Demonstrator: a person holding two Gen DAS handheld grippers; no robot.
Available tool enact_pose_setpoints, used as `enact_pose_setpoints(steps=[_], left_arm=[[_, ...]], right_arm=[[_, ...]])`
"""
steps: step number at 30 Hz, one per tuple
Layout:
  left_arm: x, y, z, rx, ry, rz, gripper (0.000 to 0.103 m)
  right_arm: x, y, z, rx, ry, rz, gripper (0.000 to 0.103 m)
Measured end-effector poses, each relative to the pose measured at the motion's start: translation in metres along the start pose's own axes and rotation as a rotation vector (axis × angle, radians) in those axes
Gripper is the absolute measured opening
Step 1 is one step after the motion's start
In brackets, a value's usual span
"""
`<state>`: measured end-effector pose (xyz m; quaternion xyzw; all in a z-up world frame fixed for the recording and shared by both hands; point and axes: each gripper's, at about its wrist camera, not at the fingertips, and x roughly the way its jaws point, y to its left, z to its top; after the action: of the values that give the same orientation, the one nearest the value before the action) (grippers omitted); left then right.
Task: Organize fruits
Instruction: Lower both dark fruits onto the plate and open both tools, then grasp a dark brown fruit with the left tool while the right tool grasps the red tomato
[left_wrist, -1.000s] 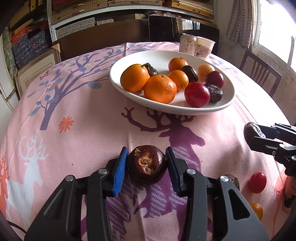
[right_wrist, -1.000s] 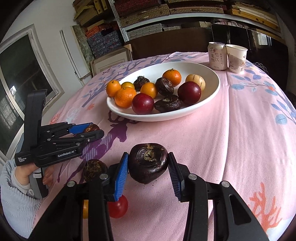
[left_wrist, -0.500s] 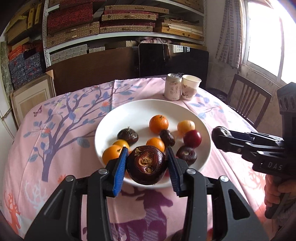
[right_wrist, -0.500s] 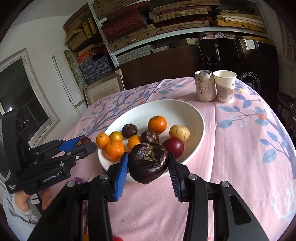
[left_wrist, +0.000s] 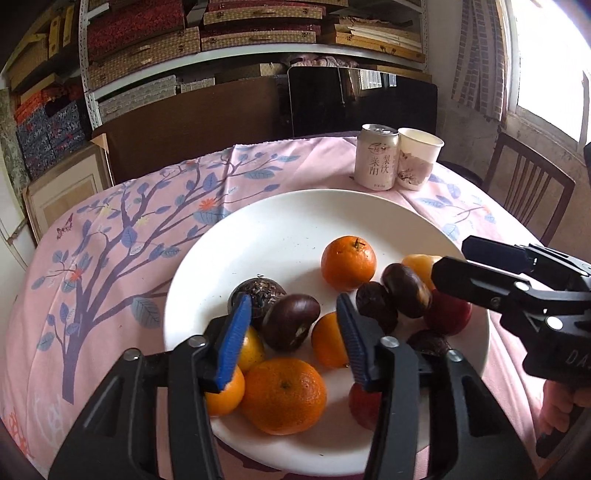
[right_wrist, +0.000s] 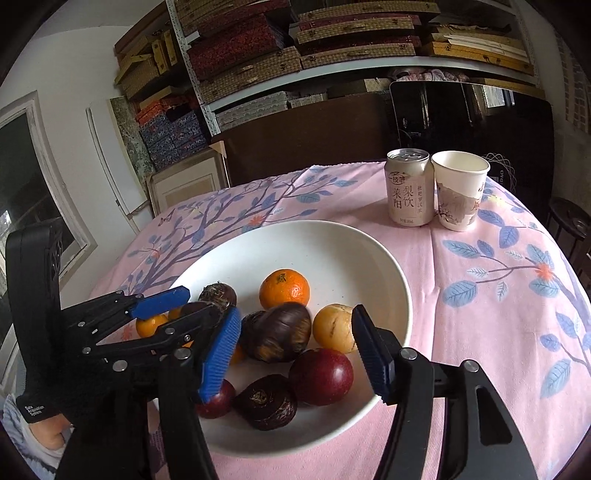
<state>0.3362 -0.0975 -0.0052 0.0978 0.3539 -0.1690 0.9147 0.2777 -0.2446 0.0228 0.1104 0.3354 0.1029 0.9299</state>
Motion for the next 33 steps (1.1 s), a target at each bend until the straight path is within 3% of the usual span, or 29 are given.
enact_pose_setpoints(steps=[1, 5, 7, 9, 16, 25, 33], left_arm=[[-0.004, -0.001, -0.001, 0.000, -0.017, 0.006, 0.070], [-0.019, -0.011, -0.005, 0.045, -0.066, 0.067, 0.074], [-0.028, -0.014, -0.010, 0.054, -0.088, 0.095, 0.085], [-0.037, -0.017, -0.015, 0.066, -0.119, 0.124, 0.090], [-0.065, -0.022, -0.029, 0.103, -0.172, 0.204, 0.095], [-0.088, -0.014, -0.050, 0.064, -0.191, 0.212, 0.096], [-0.102, -0.012, -0.067, 0.049, -0.196, 0.217, 0.098]], right_arm=[[-0.001, 0.000, -0.001, 0.002, -0.001, 0.002, 0.063], [-0.009, 0.001, -0.008, -0.002, -0.010, -0.010, 0.063], [-0.014, 0.000, -0.013, 0.002, -0.014, -0.011, 0.063], [-0.017, -0.002, -0.018, 0.017, -0.014, -0.005, 0.063], [-0.027, -0.001, -0.036, 0.049, -0.002, 0.012, 0.068], [-0.058, 0.003, -0.055, 0.057, -0.043, 0.020, 0.074], [-0.072, 0.013, -0.081, 0.036, -0.025, 0.021, 0.075]])
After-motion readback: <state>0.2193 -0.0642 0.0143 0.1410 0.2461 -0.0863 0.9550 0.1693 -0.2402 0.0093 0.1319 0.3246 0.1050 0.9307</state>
